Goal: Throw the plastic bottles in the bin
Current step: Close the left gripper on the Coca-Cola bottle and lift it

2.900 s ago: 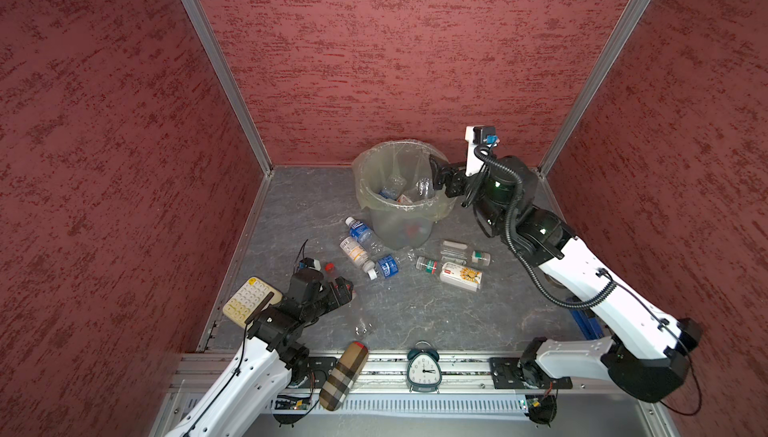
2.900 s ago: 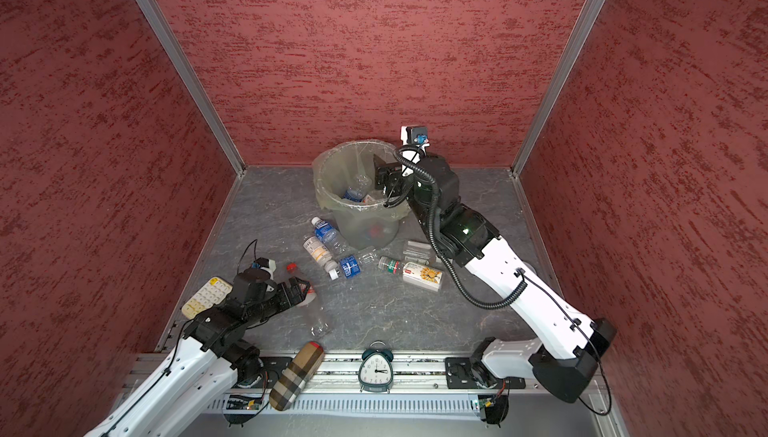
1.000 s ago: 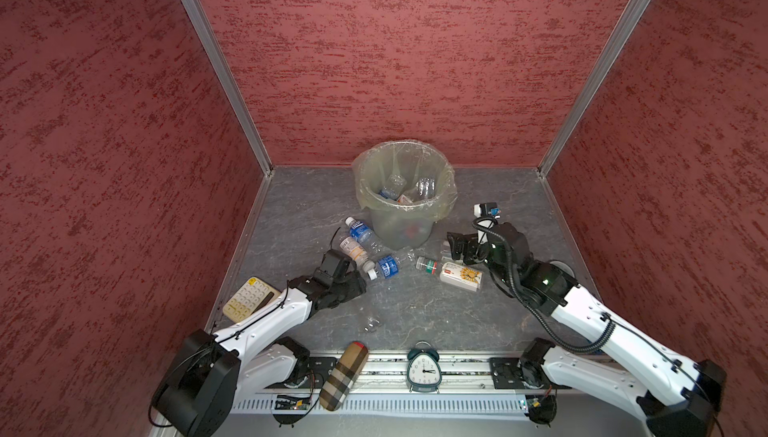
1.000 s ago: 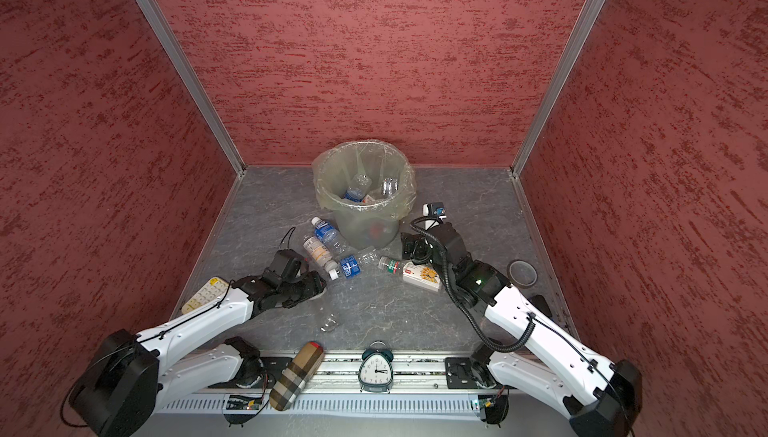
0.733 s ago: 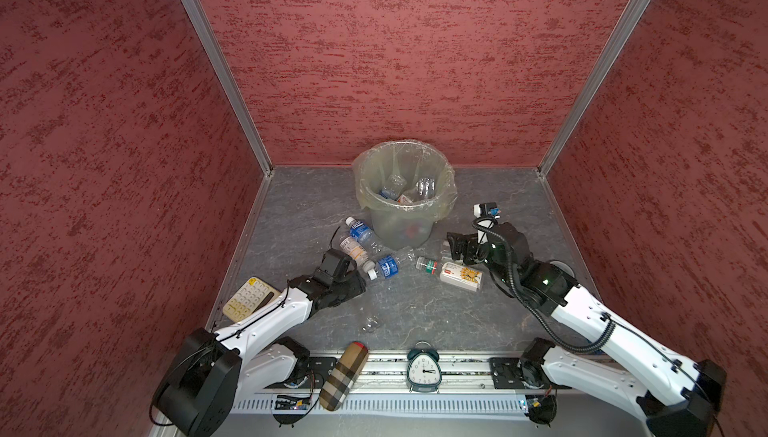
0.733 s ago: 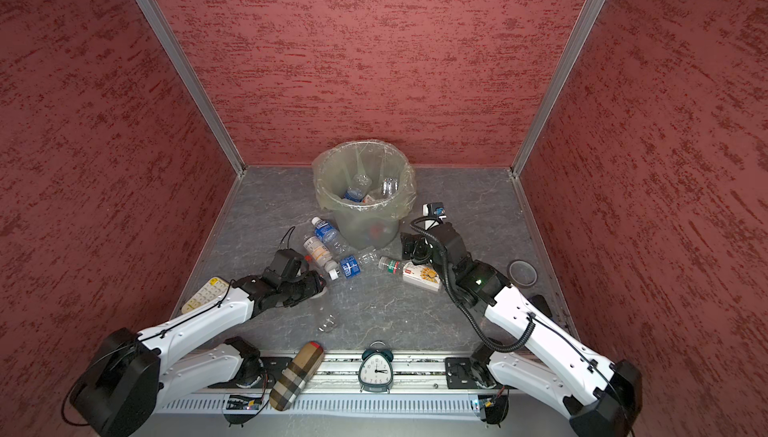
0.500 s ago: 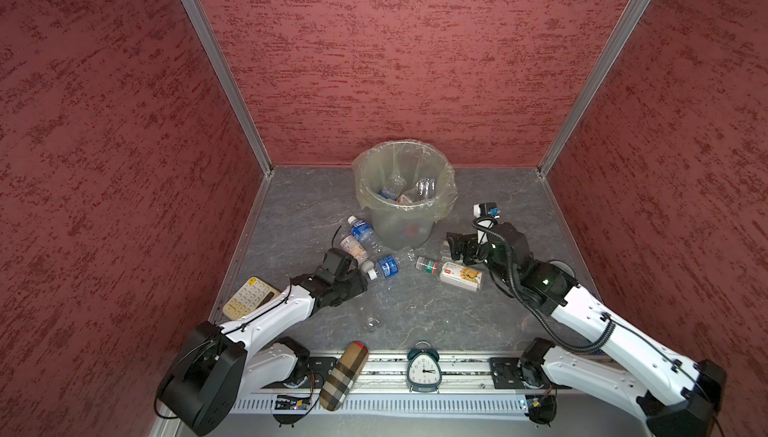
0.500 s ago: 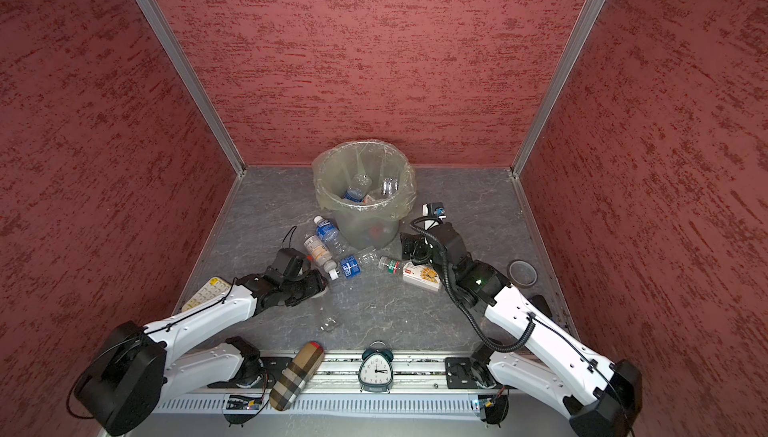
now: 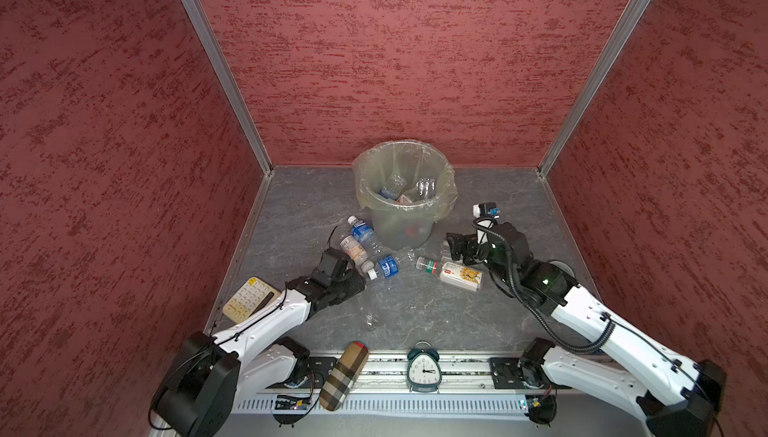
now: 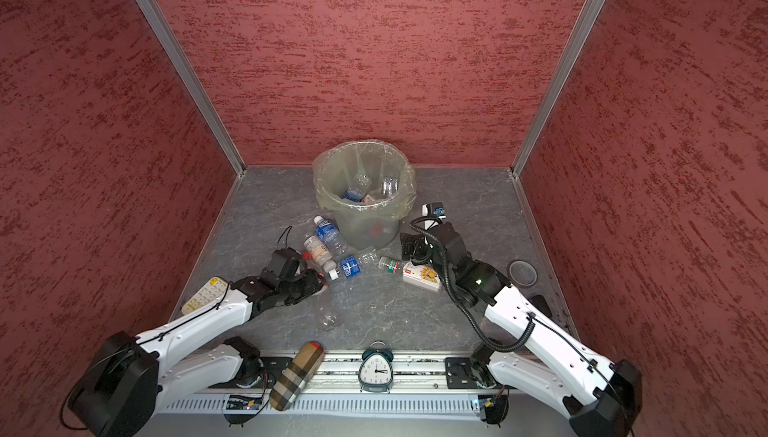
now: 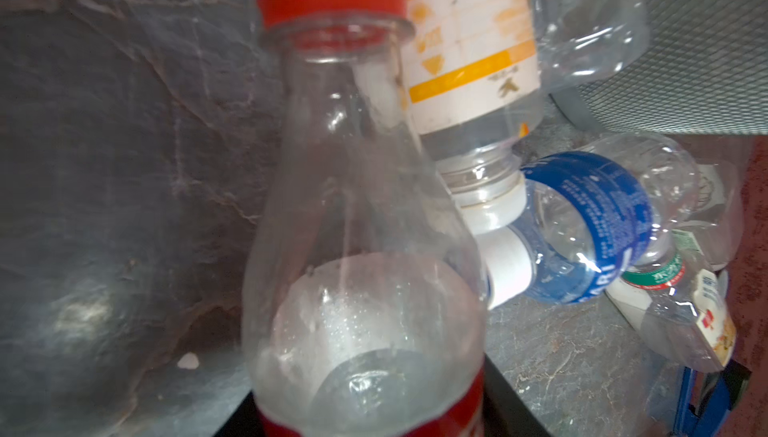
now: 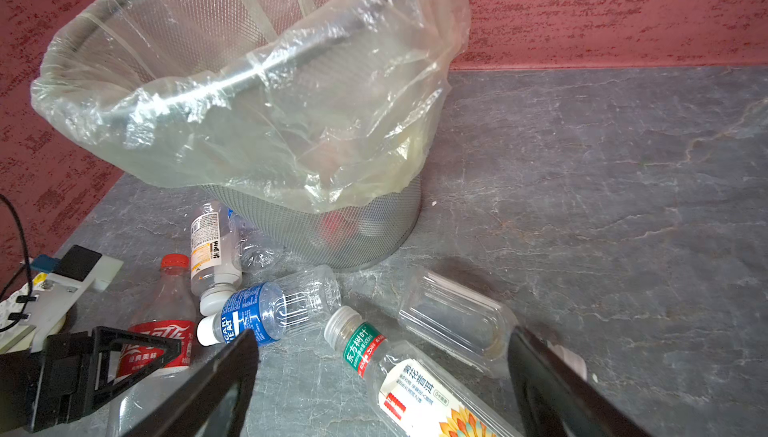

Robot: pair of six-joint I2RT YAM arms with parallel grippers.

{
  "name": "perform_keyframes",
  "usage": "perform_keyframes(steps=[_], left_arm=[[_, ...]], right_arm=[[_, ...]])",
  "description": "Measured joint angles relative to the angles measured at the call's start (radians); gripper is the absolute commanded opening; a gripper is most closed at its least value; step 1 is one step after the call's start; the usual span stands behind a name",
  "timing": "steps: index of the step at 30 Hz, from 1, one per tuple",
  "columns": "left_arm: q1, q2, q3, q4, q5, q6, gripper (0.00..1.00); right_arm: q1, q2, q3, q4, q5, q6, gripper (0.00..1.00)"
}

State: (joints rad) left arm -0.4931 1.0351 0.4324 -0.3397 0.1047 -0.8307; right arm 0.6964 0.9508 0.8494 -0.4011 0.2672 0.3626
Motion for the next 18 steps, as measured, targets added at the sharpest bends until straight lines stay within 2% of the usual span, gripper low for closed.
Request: perform_keyframes(steps=[10, 18], left_arm=[[0.006, -0.317, -0.040, -0.025, -0.055, 0.001, 0.51], [0.006, -0.499, -0.040, -0.089, -0.100, 0.052, 0.50]], right_arm=[[0.000, 0.008, -0.001, 0.000, -0.018, 0.000, 0.93], [0.000, 0.008, -0.040, 0.008, -0.048, 0.013, 0.91]])
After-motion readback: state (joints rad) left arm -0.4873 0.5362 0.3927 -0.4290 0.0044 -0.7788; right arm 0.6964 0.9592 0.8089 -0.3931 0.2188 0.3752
